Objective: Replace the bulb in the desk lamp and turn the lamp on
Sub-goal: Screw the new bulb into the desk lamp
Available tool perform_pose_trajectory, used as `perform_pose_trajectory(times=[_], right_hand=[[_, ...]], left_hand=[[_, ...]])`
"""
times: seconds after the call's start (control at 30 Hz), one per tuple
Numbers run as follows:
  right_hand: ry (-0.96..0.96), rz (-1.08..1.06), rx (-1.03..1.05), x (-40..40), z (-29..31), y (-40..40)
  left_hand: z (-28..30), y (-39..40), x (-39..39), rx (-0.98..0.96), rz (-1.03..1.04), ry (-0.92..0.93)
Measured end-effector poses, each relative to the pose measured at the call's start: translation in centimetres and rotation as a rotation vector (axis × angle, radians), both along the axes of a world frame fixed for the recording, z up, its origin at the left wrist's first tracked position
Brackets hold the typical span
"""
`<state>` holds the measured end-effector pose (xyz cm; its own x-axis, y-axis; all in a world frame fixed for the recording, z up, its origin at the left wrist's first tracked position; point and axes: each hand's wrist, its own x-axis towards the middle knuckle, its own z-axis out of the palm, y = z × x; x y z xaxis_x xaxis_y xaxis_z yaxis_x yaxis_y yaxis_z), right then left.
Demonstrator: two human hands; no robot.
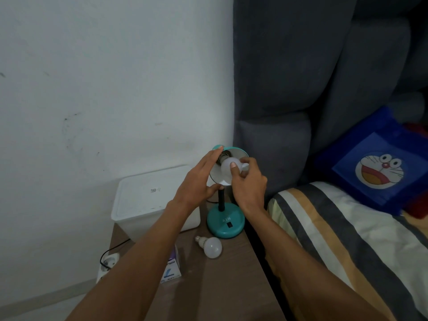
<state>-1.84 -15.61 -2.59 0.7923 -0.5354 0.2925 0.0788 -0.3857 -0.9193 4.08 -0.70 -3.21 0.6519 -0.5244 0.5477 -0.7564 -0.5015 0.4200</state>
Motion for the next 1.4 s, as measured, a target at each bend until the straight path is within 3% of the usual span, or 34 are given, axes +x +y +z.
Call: perform_pose_trajectory(times=[0.33,0.53,0.67,0.8,0.97,1.23,1.4], right_hand=[[-0.025,0.026,-0.004,-0.1,-0.3,0.2],[-0.050,-0.067,-0.091,0.1,0.2,0.8],[-0.071,-0.017,-0.153,0.1,-0.1,0.9],[-0.043,0.041,-0.161,0.1,-0.5,0.3],[0.062,-0.059,-0.079,0.4,-0.1,0.1],[-0.071,0.002,-0.209,0.2,-0.3,1.1],[0.076,-0.059,-0.052,0.5,-0.1,0.2]], left_hand=[[-0.1,0.1,0.1,0.005,0.003,-0.006],[-0.2,0.0,0.3,-0.004,-0.004,-0.018],[-0.4,0.0,0.6,0.004,-0.002,-0.011],[-0.6,0.0,0.8,0.009,0.003,-0.011],[-0.6,-0.1,0.7,0.012,0.000,-0.023],[-0.4,0.0,0.6,0.011,-0.006,-0.003],[-0.2,0.1,0.3,0.003,0.003,0.018]])
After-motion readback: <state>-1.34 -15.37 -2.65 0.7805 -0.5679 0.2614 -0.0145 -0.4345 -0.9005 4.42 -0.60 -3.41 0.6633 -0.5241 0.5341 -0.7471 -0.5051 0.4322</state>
